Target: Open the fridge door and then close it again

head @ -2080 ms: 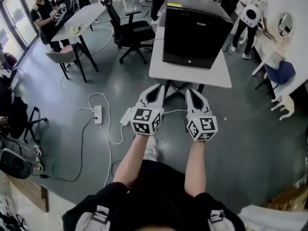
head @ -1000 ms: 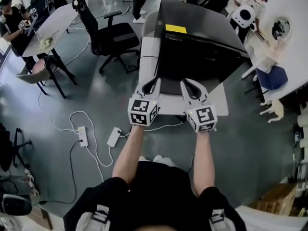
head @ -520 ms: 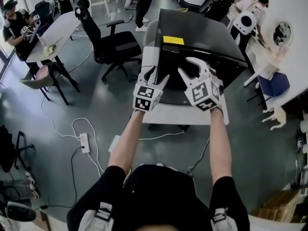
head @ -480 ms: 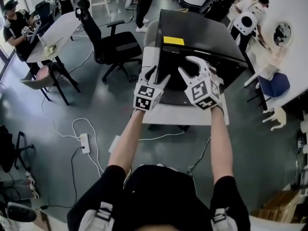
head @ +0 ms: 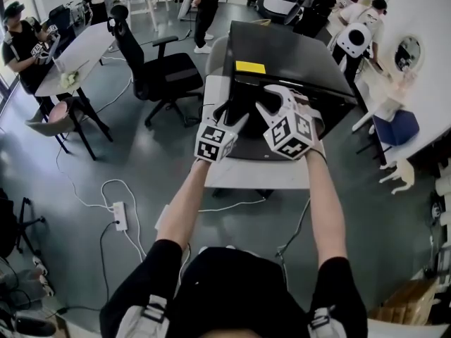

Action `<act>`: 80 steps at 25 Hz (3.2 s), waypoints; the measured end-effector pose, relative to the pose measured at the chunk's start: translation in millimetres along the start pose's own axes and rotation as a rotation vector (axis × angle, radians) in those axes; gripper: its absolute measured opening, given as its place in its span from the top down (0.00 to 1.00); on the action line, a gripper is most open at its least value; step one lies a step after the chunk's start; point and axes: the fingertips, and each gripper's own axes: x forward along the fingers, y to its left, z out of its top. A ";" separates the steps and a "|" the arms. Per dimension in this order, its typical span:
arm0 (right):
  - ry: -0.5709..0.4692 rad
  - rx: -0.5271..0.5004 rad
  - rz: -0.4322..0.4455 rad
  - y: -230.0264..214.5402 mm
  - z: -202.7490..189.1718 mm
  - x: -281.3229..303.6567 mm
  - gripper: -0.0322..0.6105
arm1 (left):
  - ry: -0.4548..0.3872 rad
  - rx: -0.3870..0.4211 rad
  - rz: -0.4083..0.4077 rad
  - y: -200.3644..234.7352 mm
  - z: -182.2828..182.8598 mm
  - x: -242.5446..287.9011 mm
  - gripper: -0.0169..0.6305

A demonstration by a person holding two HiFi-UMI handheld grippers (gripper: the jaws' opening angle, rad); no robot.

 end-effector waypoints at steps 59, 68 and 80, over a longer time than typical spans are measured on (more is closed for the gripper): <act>-0.306 -0.337 -0.022 106.4 -138.6 -347.2 0.79 | -0.019 0.013 0.226 -441.6 -8.0 -123.3 0.61; -0.252 -0.113 -0.076 96.3 -209.5 -395.8 0.81 | 0.015 0.001 0.137 -513.8 -8.7 -89.1 0.83; -0.365 0.780 -0.302 119.0 -237.2 -429.9 0.92 | -0.036 -0.199 0.135 -511.3 9.3 -121.8 0.89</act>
